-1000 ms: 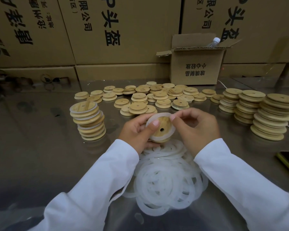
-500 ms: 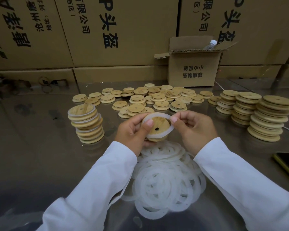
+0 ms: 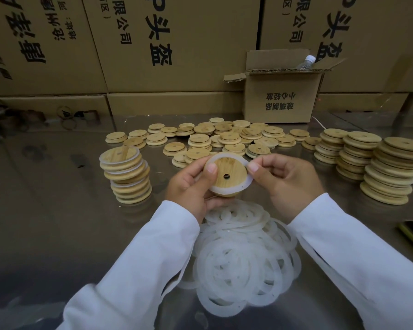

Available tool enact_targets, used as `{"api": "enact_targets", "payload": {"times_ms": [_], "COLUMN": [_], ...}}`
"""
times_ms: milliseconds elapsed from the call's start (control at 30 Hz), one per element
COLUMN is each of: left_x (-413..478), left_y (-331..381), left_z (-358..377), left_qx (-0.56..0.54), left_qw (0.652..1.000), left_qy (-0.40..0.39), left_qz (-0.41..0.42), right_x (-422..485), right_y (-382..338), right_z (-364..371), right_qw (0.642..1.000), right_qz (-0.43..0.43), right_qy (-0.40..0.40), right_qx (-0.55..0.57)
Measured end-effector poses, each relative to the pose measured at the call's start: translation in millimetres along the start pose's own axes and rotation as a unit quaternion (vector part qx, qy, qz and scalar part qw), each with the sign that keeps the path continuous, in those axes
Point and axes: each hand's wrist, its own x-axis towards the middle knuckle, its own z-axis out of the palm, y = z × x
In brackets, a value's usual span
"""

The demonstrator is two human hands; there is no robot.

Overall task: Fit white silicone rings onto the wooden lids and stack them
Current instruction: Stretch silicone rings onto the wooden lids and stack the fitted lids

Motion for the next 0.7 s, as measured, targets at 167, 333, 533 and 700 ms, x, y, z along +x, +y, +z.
{"api": "enact_targets", "payload": {"times_ms": [167,333,533,700], "left_x": [2,3,1,0], "left_y": [-1,-3,-3,-2], "left_z": [1,0,-1,-2], "left_qx": [-0.008,-0.008,0.052,0.092], "left_qw": [1.0,1.0,0.996,0.992], "left_qy": [0.003,-0.012,-0.052,-0.046], "left_qz": [0.004,0.015,0.05,0.066], "right_x": [1,-1,-6,-9], "right_y": [0,0,1,-1], "right_z": [0,2,-5,-1], "right_qw": [1.0,1.0,1.0,0.997], "right_qz": [0.013,0.016,0.006,-0.049], "right_qy": [-0.004,0.009,0.02,0.05], "right_qx": [-0.002,0.016,0.017,-0.02]}}
